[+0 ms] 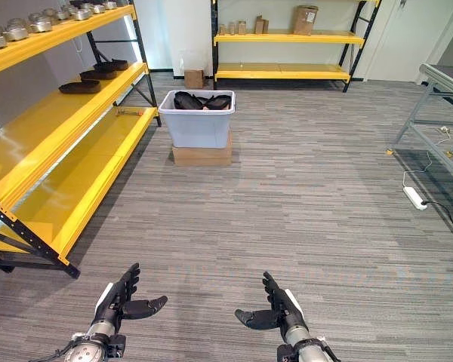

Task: Move parts from the plastic box to the shelf.

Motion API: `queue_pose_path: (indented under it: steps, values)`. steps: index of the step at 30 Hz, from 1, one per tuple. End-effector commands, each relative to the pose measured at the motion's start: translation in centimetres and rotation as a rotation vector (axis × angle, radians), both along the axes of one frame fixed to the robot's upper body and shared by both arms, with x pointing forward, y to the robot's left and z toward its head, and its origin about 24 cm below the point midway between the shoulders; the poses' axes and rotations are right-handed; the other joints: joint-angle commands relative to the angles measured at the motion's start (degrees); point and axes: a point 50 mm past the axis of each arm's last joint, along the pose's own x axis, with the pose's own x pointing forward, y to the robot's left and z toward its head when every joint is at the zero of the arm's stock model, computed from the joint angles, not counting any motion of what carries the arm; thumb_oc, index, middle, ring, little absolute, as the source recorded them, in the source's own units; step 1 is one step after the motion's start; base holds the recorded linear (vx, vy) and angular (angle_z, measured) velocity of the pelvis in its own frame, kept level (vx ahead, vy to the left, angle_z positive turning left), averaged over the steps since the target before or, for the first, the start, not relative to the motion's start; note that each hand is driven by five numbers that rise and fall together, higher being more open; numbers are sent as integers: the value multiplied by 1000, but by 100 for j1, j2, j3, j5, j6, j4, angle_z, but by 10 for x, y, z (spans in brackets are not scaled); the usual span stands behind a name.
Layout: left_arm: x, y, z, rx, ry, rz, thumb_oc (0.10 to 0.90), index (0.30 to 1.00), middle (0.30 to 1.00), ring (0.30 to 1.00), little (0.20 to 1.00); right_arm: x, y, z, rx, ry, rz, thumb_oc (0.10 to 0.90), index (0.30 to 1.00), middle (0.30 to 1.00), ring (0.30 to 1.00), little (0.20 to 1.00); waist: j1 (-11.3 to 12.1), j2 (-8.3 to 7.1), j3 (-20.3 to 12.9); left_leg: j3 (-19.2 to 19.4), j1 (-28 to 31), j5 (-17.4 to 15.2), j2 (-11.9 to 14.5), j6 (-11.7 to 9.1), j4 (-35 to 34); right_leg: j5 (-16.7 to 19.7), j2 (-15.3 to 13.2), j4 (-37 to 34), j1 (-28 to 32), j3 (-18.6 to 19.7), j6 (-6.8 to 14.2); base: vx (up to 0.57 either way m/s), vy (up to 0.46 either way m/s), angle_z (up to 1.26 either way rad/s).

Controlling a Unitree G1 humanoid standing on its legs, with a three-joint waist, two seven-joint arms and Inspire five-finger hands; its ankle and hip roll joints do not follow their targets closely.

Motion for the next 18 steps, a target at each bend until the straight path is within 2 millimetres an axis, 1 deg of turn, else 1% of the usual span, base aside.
queue_pose_path:
  steps: [1,18]
  values:
    - [39,10,39,42,-259,-1,900,1000,1000,1000,1000,43,0,46,7,-291,42,900,1000,1000,1000,1000,69,-59,83,-40,283,-521,377,-167,-17,-546,-285,40,136,-170,313,0,0,0]
    - [38,10,36,44,-246,-4,900,1000,1000,1000,1000,42,-1,44,6,-281,42,900,1000,1000,1000,1000,65,-66,87,-40,311,-538,387,-171,-17,-565,-270,40,163,-164,296,0,0,0]
